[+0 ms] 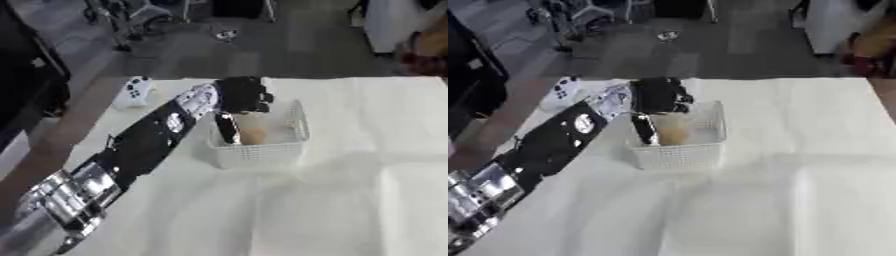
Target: Pick up objects on the table and place them in the box.
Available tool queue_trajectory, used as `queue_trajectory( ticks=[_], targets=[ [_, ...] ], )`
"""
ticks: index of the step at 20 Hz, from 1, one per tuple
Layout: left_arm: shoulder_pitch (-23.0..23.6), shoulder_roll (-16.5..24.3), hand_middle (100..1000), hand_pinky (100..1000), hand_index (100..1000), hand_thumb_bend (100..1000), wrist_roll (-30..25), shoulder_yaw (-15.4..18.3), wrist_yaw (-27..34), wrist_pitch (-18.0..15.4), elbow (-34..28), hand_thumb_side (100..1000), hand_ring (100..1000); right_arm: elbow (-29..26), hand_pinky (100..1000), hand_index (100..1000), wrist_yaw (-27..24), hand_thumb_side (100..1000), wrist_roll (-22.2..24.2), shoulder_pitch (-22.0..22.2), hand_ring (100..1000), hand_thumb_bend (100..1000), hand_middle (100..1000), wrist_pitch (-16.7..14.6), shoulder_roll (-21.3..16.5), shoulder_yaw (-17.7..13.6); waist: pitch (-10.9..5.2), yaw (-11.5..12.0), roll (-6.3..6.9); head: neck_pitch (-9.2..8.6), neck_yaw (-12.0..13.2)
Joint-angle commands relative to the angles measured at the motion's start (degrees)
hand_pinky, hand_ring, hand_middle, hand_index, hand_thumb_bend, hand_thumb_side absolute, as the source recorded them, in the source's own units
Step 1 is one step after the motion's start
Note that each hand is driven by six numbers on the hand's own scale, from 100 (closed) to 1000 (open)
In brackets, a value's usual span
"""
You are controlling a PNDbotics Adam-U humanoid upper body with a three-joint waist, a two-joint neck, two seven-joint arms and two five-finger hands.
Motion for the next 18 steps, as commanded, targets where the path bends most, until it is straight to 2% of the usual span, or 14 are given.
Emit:
queue_trajectory(
  ticks=[1, 6, 7, 8, 9, 10, 11, 12, 13, 14, 15, 16, 17, 18],
  targets=[
    [-0.7, 2.3, 1000, 1000, 1000, 1000, -1.8, 2.9, 7.6, 3.2, -1.7, 1000, 1000, -0.8, 128, 747, -0.1, 1000, 0.2, -0.8, 446, 260, 484, 0.0, -0.6, -0.2, -1.26, 0.5, -0.19, -0.74, 0.6],
    [1.7, 7.8, 1000, 1000, 1000, 1000, -2.5, 4.5, 28.6, 8.7, -9.7, 1000, 1000, -0.8, 127, 747, 0.3, 1000, 0.0, 0.1, 446, 260, 484, 0.2, -1.6, -0.4, -1.97, 1.9, -0.15, -1.12, 0.3],
    [2.8, 9.3, 934, 894, 924, 921, -2.0, 5.3, 33.2, 9.7, -12.1, 946, 896, -0.8, 125, 745, 0.4, 1000, -0.1, 0.6, 446, 261, 484, 0.3, -1.9, -0.5, -2.33, 2.7, -0.32, -1.92, 0.0],
    [4.6, 11.1, 1000, 1000, 981, 1000, -1.5, 5.8, 39.2, 10.9, -15.0, 1000, 1000, -0.8, 126, 746, 0.6, 1000, -0.3, 0.9, 446, 260, 484, 0.3, -2.3, -0.7, -2.45, 2.9, -0.31, -2.33, 0.0],
    [5.5, 12.2, 903, 796, 919, 866, -2.0, 5.7, 42.8, 11.9, -17.0, 914, 850, -0.8, 123, 744, 0.6, 1000, -0.3, 0.9, 446, 263, 485, 0.3, -2.3, -0.6, -2.54, 3.1, -0.35, -2.60, 0.1],
    [7.0, 13.5, 917, 857, 917, 898, -1.9, 6.2, 46.9, 12.9, -19.6, 935, 872, -0.8, 125, 745, 0.8, 1000, -0.4, 1.2, 446, 262, 484, 0.4, -2.6, -0.7, -2.72, 3.5, -0.46, -3.16, -0.1],
    [8.8, 14.9, 903, 796, 919, 866, -1.7, 6.8, 51.1, 14.0, -22.5, 914, 850, -0.8, 123, 744, 0.9, 1000, -0.6, 1.5, 446, 263, 485, 0.4, -2.9, -0.8, -2.88, 3.9, -0.60, -3.98, -0.3],
    [12.0, 16.2, 899, 774, 918, 862, -0.8, 7.9, 56.3, 15.3, -26.7, 910, 841, -0.8, 122, 744, 1.1, 1000, -0.8, 2.2, 446, 266, 484, 0.5, -3.5, -1.1, -3.08, 4.8, -0.95, -6.03, -0.3],
    [15.6, 17.1, 854, 639, 891, 773, 0.4, 8.8, 61.1, 16.6, -31.7, 862, 786, -0.8, 114, 742, 1.3, 1000, -1.0, 2.7, 446, 258, 484, 0.5, -3.9, -1.3, -3.18, 5.5, -1.36, -8.08, -0.1],
    [20.6, 17.6, 875, 705, 902, 810, 2.1, 10.0, 67.0, 17.7, -38.2, 878, 815, -0.8, 118, 743, 1.6, 1000, -1.3, 3.4, 446, 256, 485, 0.5, -4.4, -1.6, -3.31, 6.2, -1.69, -9.13, -0.4],
    [23.9, 17.6, 855, 646, 890, 778, 2.9, 11.3, 71.7, 19.4, -41.3, 863, 789, -0.8, 115, 742, 1.8, 1000, -1.5, 3.8, 446, 257, 484, 0.5, -4.7, -1.8, -3.37, 6.8, -2.07, -11.05, 0.0],
    [26.6, 17.8, 840, 586, 889, 757, 3.7, 12.1, 75.5, 19.8, -45.8, 854, 765, -0.8, 113, 742, 2.0, 1000, -1.8, 4.2, 446, 259, 484, 0.5, -4.9, -1.9, -3.43, 7.2, -2.24, -11.98, 0.1],
    [30.5, 15.2, 817, 536, 883, 748, 4.6, 12.8, 79.5, 19.5, -51.6, 832, 727, -0.8, 104, 742, 2.3, 1000, -2.2, 5.1, 444, 264, 483, 0.6, -5.4, -2.4, -3.42, 8.4, -3.05, -14.06, -0.3],
    [34.0, 12.3, 817, 536, 883, 748, 5.3, 13.3, 82.8, 18.1, -55.6, 832, 727, -0.8, 104, 742, 2.7, 1000, -2.7, 6.0, 444, 264, 483, 0.5, -5.9, -2.8, -3.49, 9.3, -3.57, -15.30, -0.7]
  ],
)
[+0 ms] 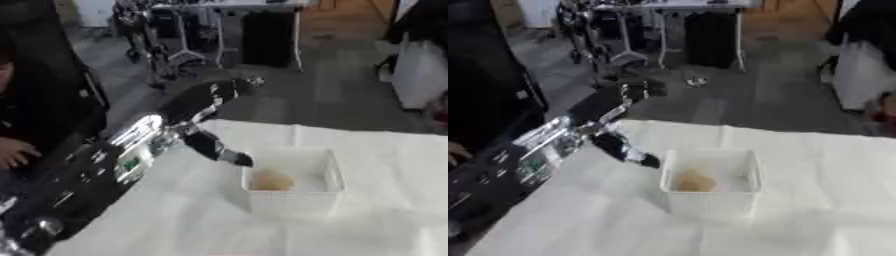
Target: Pick up objects on the table and place them in the box.
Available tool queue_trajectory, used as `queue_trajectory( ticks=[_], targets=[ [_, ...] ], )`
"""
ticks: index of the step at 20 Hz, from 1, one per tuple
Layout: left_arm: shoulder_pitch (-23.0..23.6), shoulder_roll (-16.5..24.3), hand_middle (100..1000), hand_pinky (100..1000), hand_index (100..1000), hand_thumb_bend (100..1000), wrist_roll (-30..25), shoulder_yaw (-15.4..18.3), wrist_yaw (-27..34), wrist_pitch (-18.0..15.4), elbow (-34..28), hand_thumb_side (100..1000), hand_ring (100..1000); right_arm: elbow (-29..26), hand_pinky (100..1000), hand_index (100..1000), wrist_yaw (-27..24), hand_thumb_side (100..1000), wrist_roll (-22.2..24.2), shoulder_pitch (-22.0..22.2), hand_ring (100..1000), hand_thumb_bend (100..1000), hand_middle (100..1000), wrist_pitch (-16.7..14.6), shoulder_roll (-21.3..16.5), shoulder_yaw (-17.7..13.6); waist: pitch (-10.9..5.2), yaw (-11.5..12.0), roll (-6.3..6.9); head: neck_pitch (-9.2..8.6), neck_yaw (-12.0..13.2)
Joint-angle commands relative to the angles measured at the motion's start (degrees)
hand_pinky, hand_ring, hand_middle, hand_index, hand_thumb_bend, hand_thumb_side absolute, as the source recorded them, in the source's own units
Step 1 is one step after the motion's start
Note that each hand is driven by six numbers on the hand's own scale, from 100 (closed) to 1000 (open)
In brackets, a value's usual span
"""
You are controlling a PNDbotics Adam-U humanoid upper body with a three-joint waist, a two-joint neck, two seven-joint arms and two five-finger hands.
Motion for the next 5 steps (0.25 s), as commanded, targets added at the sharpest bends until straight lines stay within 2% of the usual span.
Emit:
queue_trajectory(
  ticks=[1, 2, 3, 4, 5],
  targets=[
    [6.0, -6.9, 800, 511, 868, 744, 1.6, 2.8, 11.4, -3.4, -12.4, 834, 697, -0.7, 100, 742, 1.1, 1000, -1.4, 1.7, 443, 270, 483, 0.1, -2.3, -1.5, -1.02, 1.9, -1.48, -5.45, -1.5],
    [7.2, -11.6, 816, 526, 876, 731, -0.6, 2.7, 13.3, -6.8, -13.3, 857, 710, -0.7, 100, 741, 1.3, 1000, -1.7, 2.9, 443, 214, 490, 0.1, -2.7, -1.8, -1.09, 3.1, -2.44, -6.77, -2.6],
    [7.9, -14.5, 776, 469, 863, 725, -3.0, 2.9, 14.2, -9.1, -13.8, 884, 654, -0.7, 100, 740, 1.5, 1000, -2.0, 3.6, 442, 276, 482, 0.0, -3.1, -1.9, -1.07, 3.8, -3.00, -7.76, -3.3],
    [7.8, -18.2, 776, 473, 863, 726, -6.9, 2.3, 16.0, -10.3, -14.0, 878, 654, -0.7, 100, 740, 1.7, 1000, -2.1, 4.4, 442, 275, 482, -0.1, -3.5, -2.0, -1.05, 4.8, -3.68, -9.05, -4.4],
    [7.7, -20.2, 765, 461, 854, 720, -10.3, 2.3, 17.7, -10.8, -14.1, 887, 646, -0.7, 100, 738, 1.8, 1000, -2.2, 4.8, 441, 278, 481, -0.2, -3.8, -2.1, -1.04, 5.4, -4.00, -9.65, -5.0]
  ],
)
